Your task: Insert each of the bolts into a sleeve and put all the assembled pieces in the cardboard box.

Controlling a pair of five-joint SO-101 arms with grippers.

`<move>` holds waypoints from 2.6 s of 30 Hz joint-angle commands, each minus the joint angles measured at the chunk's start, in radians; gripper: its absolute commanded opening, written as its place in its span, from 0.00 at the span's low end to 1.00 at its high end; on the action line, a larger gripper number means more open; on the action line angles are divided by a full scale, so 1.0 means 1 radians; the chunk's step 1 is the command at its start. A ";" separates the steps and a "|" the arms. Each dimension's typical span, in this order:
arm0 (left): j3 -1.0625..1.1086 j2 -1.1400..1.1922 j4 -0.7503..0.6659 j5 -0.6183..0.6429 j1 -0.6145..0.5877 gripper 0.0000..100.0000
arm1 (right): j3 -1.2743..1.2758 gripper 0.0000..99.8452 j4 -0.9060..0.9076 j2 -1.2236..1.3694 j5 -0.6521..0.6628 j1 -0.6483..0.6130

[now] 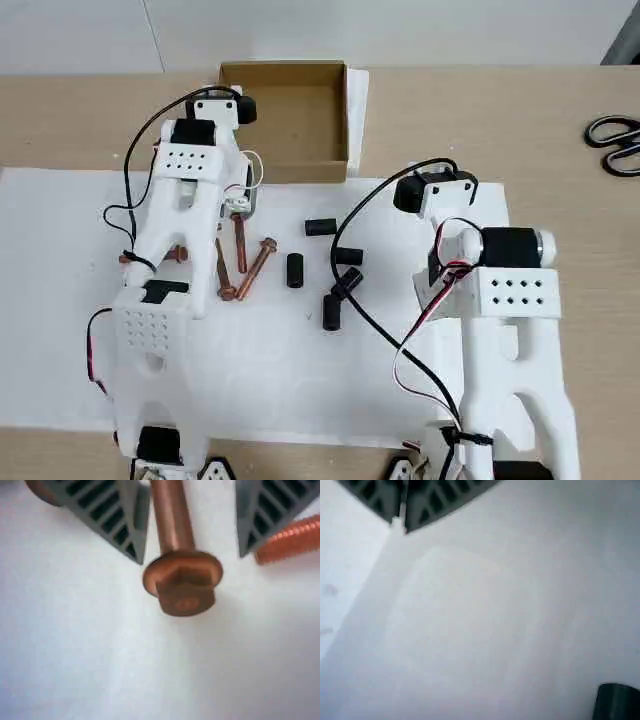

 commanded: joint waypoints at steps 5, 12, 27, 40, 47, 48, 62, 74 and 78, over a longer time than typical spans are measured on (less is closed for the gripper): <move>-0.031 -0.012 0.043 0.003 0.021 0.12 | -0.038 0.00 0.013 -0.007 0.008 0.008; -0.031 -0.008 0.074 0.005 0.040 0.12 | -0.038 0.00 0.013 -0.004 0.008 0.008; -0.022 0.110 -0.023 0.017 0.034 0.12 | -0.038 0.00 0.013 -0.004 0.008 0.008; -0.163 0.114 0.031 0.012 0.037 0.00 | -0.038 0.00 0.012 -0.002 0.008 0.008; -0.243 0.110 0.072 0.011 0.035 0.00 | -0.038 0.00 0.012 -0.004 0.008 0.005; -0.269 0.110 0.094 0.011 0.035 0.00 | -0.038 0.00 0.012 -0.007 0.008 0.004; -0.260 -0.109 0.118 -0.040 0.044 0.00 | -0.132 0.06 -0.157 0.213 0.055 -0.117; -0.194 -0.132 0.118 -0.041 0.040 0.00 | -0.448 0.19 -0.236 0.550 0.058 -0.291; -0.193 -0.123 0.118 -0.041 0.038 0.00 | -0.466 0.19 -0.283 0.630 0.028 -0.354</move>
